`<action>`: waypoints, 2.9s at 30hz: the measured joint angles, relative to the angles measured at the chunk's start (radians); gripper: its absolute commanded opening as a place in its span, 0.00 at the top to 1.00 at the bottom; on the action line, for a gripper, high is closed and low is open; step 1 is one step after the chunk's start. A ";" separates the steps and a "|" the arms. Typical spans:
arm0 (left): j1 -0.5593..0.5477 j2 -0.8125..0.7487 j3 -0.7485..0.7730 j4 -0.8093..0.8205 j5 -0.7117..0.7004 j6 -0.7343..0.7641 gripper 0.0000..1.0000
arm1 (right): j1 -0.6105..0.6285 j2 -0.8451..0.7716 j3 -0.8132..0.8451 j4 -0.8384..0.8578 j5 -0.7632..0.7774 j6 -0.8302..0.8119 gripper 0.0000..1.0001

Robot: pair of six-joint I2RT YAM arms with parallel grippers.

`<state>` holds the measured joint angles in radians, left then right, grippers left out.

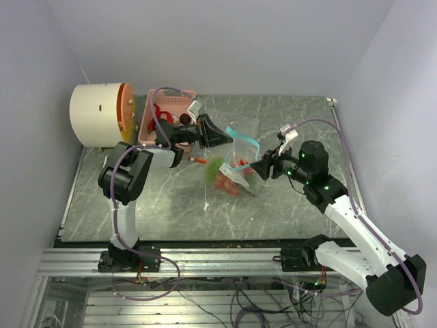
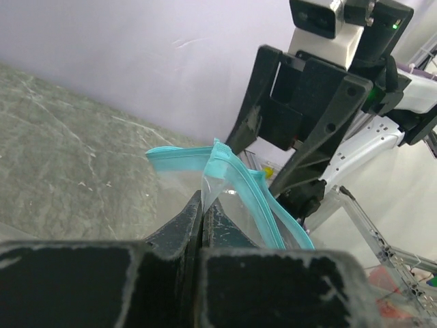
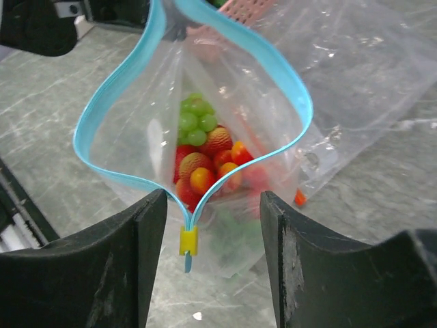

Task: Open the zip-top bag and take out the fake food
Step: Open the zipper of the food storage bag at the center of the board.

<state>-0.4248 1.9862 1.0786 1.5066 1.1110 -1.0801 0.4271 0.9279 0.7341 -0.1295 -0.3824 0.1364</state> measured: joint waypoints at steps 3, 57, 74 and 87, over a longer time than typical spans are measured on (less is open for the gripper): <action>-0.011 0.000 0.000 0.000 0.012 0.002 0.93 | 0.000 0.000 0.017 -0.016 0.055 -0.003 0.43; 0.026 -0.039 -0.033 -0.078 -0.296 0.061 0.01 | -0.033 0.095 0.317 -0.163 0.444 0.099 1.00; -0.244 -0.530 -0.303 -0.790 -1.052 0.396 0.01 | 0.092 0.302 -0.035 0.246 0.355 0.337 1.00; -0.423 -0.393 -0.372 -0.846 -1.098 0.607 0.60 | 0.118 0.250 -0.035 0.271 0.349 0.338 1.00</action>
<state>-0.8474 1.5936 0.7067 0.6605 0.0132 -0.4728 0.5449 1.1782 0.6991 0.1417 -0.0338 0.4740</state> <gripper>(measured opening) 0.398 0.007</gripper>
